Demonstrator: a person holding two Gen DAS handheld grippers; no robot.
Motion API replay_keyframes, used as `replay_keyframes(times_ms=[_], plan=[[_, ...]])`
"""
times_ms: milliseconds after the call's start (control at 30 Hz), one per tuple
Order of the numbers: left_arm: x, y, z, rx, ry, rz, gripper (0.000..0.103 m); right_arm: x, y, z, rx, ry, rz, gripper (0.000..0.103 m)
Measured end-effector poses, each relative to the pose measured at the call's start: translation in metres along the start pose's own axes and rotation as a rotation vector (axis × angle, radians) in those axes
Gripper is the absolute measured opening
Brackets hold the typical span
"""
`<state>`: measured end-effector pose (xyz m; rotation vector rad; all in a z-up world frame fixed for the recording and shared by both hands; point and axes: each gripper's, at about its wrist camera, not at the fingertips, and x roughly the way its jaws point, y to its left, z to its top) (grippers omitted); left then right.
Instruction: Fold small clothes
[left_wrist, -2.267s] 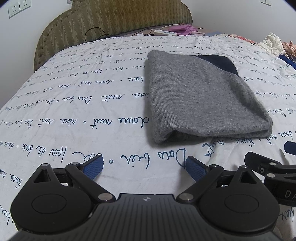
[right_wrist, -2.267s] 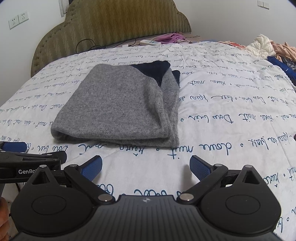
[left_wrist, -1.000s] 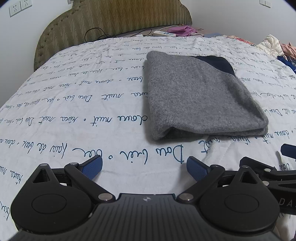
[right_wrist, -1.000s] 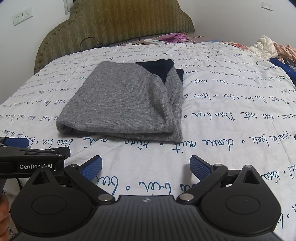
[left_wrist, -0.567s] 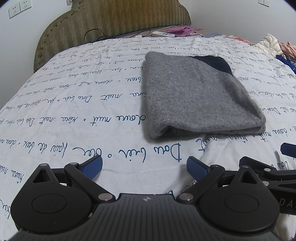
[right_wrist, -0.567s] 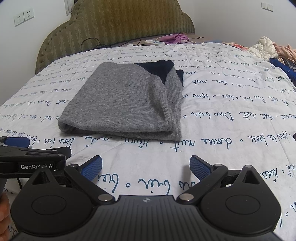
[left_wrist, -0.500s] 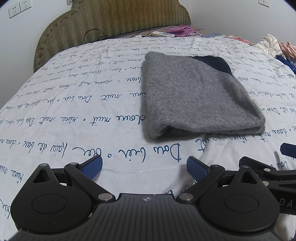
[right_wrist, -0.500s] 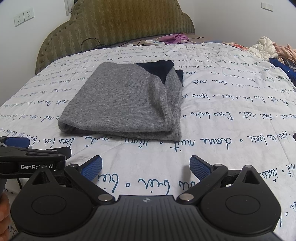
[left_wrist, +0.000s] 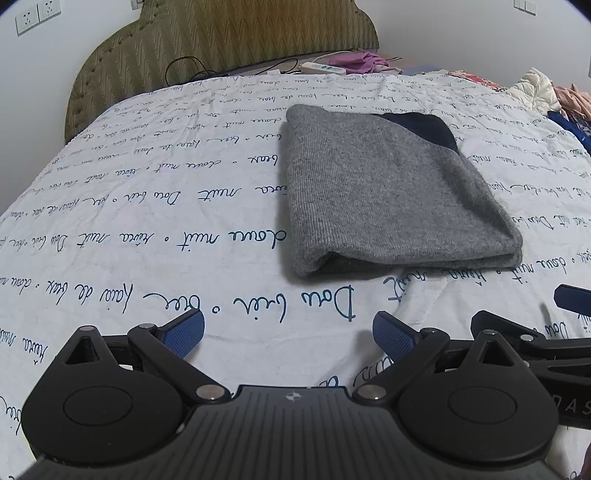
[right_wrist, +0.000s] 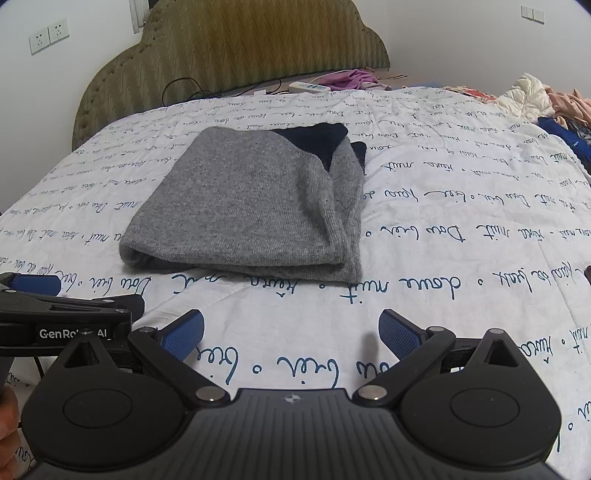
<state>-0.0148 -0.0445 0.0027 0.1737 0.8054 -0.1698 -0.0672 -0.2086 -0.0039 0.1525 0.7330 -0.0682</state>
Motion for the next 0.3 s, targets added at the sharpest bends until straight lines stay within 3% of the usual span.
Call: replay_keyframes(times_ms=[300], plan=[[0.0017,0.0003,0.0019,0.008,-0.007,-0.003,0.099,0.0021,-0.0002,0.0012,-0.002,0.004,0.000,0.102]])
